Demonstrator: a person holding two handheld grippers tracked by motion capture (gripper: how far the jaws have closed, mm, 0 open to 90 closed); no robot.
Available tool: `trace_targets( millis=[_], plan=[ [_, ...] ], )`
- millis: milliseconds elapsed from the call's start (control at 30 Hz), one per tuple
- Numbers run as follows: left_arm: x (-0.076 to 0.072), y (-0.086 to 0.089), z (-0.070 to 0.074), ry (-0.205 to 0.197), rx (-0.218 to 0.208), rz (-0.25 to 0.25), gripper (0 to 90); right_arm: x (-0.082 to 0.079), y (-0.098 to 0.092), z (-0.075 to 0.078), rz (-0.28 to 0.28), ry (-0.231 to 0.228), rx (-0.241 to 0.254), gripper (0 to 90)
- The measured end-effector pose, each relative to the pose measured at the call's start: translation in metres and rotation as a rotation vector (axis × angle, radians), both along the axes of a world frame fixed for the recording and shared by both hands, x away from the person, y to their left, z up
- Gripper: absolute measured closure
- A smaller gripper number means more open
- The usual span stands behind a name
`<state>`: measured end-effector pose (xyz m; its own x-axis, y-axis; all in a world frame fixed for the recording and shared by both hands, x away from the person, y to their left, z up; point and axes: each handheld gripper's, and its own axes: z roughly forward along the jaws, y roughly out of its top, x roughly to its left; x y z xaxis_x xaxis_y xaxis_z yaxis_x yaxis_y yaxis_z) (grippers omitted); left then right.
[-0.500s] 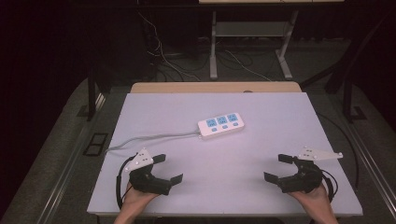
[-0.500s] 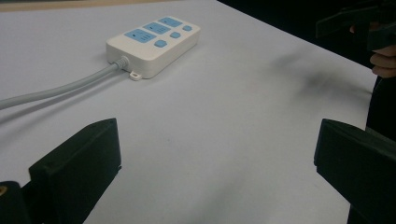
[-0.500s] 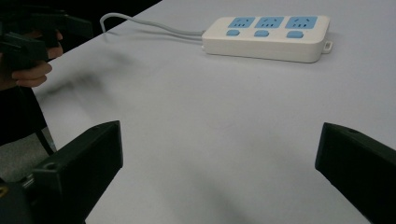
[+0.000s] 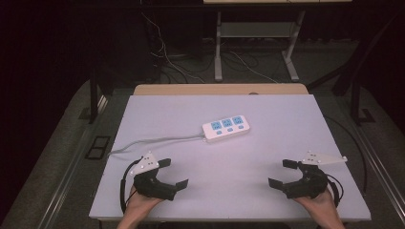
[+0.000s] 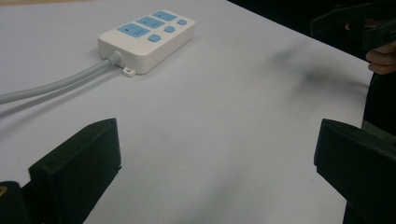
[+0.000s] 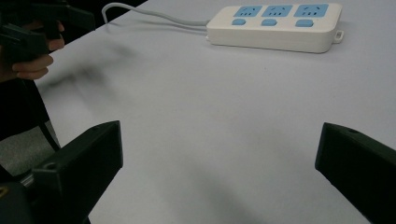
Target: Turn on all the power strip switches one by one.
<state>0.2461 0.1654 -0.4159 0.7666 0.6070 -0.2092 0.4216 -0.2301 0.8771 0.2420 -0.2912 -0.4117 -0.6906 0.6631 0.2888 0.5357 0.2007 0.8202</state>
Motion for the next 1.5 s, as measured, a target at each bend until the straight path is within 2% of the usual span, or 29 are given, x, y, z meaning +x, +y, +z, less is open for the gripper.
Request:
trace_targets(
  millis=[267, 367, 433, 600, 1067, 1500],
  plan=[
    [0.003, -0.001, 0.004, 0.013, -0.005, -0.017, 0.0, -0.002, 0.003, -0.001, -0.006, -0.011, -0.018, 0.6],
    [0.004, -0.002, 0.006, 0.016, 0.002, -0.025, 0.0, -0.004, 0.003, -0.001, -0.003, -0.006, -0.023, 0.6],
    [0.005, -0.003, 0.009, 0.013, 0.021, -0.033, 0.0, -0.004, 0.003, -0.002, -0.005, 0.0, -0.021, 0.6],
    [0.009, -0.004, 0.016, 0.016, 0.023, -0.036, 0.0, -0.003, 0.001, -0.002, -0.006, 0.007, -0.02, 0.7],
    [0.027, -0.009, 0.038, 0.021, 0.059, -0.062, 0.0, -0.002, -0.001, -0.004, -0.001, 0.017, -0.015, 0.7],
    [0.046, -0.018, 0.048, 0.04, 0.087, -0.085, 0.0, -0.002, 0.0, -0.005, 0.008, 0.018, -0.022, 0.7]
  ],
)
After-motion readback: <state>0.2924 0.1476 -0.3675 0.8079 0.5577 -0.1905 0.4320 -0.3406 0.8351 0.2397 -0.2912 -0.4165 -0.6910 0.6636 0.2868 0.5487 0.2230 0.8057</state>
